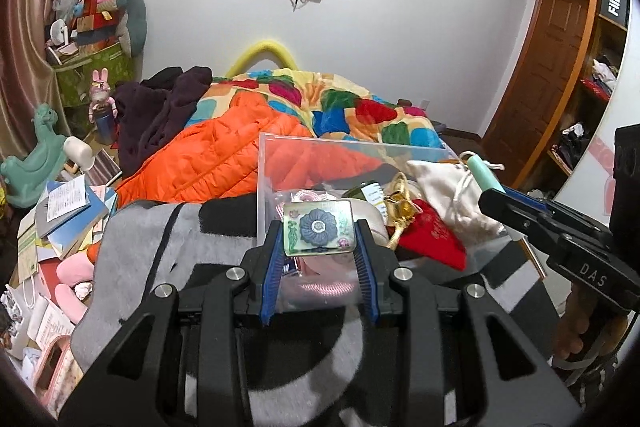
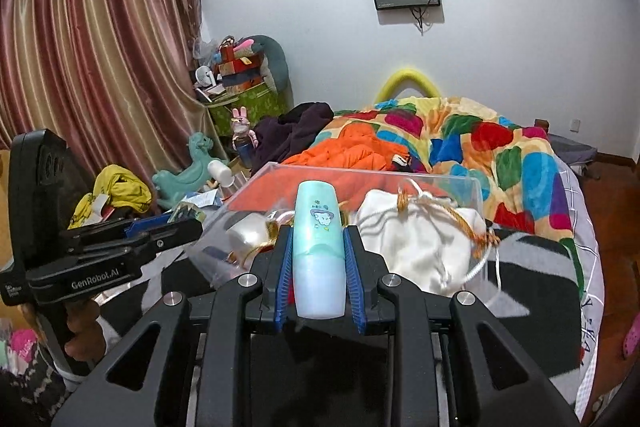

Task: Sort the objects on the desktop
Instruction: 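Grasp the small green square item with left tool while right carries the tube, then lower the green item into the box with left tool while right drops the tube in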

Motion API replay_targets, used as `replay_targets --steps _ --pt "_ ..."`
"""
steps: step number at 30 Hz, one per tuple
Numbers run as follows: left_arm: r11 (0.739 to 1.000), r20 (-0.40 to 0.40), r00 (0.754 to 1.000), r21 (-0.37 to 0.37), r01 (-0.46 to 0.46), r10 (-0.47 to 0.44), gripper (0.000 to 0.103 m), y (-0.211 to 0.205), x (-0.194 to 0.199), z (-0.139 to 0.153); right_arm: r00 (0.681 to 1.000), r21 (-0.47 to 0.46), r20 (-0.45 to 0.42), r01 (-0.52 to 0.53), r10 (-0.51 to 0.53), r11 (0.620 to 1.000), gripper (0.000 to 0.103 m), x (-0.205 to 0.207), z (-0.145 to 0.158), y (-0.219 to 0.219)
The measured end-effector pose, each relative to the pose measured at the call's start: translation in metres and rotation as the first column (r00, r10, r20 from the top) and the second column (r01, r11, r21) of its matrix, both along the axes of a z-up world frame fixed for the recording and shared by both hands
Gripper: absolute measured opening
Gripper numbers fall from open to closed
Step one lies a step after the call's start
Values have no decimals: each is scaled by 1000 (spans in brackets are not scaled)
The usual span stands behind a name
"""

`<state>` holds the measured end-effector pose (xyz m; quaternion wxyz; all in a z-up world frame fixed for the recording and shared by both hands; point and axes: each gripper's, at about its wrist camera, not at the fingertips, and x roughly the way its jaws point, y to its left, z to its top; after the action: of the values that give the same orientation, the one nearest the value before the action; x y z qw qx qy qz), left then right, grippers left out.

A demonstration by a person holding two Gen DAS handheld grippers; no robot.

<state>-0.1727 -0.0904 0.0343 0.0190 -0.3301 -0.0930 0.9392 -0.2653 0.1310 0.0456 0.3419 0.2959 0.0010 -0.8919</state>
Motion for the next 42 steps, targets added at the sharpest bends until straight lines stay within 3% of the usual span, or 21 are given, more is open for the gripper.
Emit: replay_targets --steps 8,14,32,36,38,40,42 --pt "1000 29 1000 -11 6 -6 34 1 -10 -14 999 16 39 -7 6 1000 22 -11 -16 -14" --pt "1000 57 998 21 14 -15 34 -5 -13 -21 999 51 34 -6 5 999 22 -11 -22 -22" --pt "999 43 999 34 28 -29 34 0 0 -13 999 151 -48 10 -3 989 23 8 -16 -35" --pt "999 38 999 43 27 -29 34 -1 5 -8 998 147 -61 19 -10 989 28 11 -12 -33" --pt "999 37 999 48 25 -27 38 -1 8 -6 997 140 -77 32 -21 990 36 14 -9 -31" --pt "998 33 999 55 14 -16 56 -2 10 -4 995 138 -99 47 -34 989 45 18 -7 -29" --pt "997 19 1000 72 6 -7 61 -4 14 -2 992 135 -119 58 -41 989 50 22 -3 -28"
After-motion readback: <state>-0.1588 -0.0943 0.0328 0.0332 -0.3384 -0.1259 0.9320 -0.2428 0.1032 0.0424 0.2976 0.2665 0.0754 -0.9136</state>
